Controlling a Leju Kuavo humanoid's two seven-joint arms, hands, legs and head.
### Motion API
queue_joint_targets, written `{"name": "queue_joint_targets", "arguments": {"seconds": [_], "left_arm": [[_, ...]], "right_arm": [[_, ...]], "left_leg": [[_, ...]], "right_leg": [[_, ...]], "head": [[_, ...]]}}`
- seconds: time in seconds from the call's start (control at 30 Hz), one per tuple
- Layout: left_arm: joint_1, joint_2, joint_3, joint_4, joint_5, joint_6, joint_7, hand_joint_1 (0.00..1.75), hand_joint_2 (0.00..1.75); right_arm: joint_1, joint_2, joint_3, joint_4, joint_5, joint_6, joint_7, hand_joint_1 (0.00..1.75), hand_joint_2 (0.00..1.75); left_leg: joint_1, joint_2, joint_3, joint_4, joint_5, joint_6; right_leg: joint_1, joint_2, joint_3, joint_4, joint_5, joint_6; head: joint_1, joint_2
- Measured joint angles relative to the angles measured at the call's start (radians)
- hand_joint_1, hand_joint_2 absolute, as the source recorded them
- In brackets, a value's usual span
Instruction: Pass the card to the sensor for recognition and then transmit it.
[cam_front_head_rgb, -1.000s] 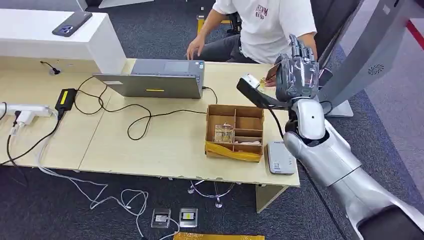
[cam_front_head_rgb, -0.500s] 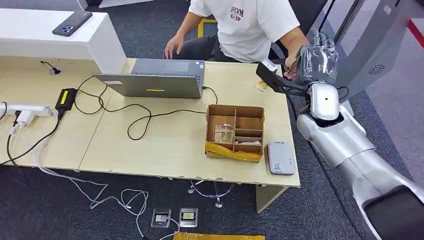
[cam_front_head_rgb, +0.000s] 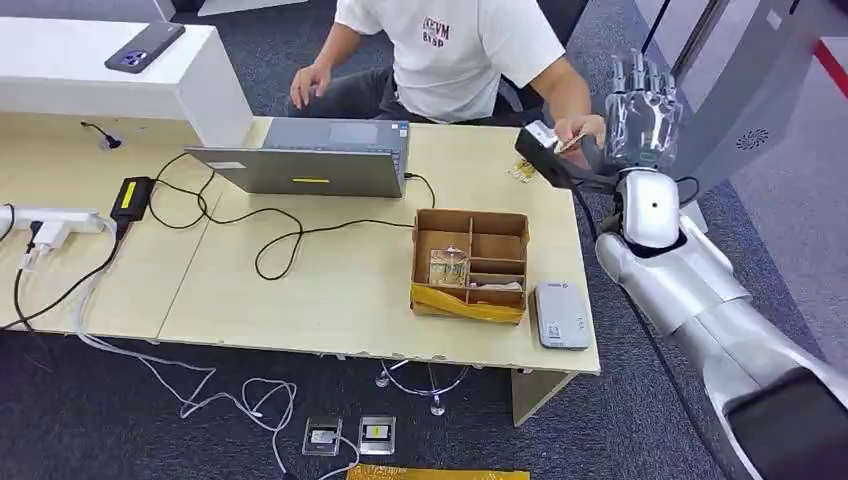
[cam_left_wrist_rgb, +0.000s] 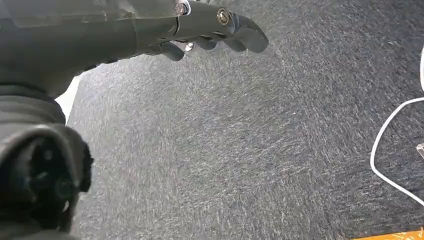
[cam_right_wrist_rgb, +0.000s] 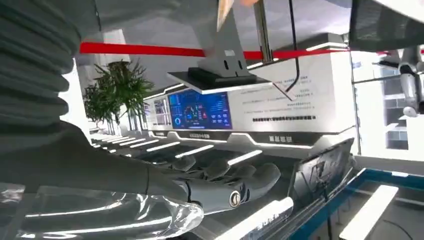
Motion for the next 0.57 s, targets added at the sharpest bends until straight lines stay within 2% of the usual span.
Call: {"name": "queue_joint_targets", "arguments": {"seconds": [0.43, 0.5, 0.57], "left_arm": [[0.001, 0.000, 0.000, 0.000, 0.016, 0.000, 0.000, 0.00, 0.00], [0.002, -0.002, 0.000, -0.001, 0.060, 0.000, -0.007, 0.00, 0.00], [0.008, -0.014, 0.001, -0.023, 0.138, 0.000, -0.013, 0.00, 0.00]], "right_arm": [[0.014, -0.053, 0.006, -0.074, 0.011, -0.016, 0.021, 0.00, 1.75], [0.029, -0.076, 0.003, -0.092, 0.044, -0.068, 0.062, 0.00, 1.75], [0.086, -0.141, -0.013, -0.183, 0.083, -0.160, 0.147, 0.00, 1.75]], "left_leg": [[0.000, 0.000, 0.000, 0.000, 0.000, 0.000], [0.000, 0.000, 0.002, 0.001, 0.000, 0.000], [0.001, -0.004, 0.007, 0.002, -0.001, 0.001]], "right_leg": [[0.000, 0.000, 0.000, 0.000, 0.000, 0.000], [0.000, 0.001, 0.000, 0.000, 0.000, 0.000], [0.002, -0.003, 0.004, -0.003, -0.001, 0.000]], "head": [[0.000, 0.000], [-0.001, 0.000], [-0.001, 0.000]]}}
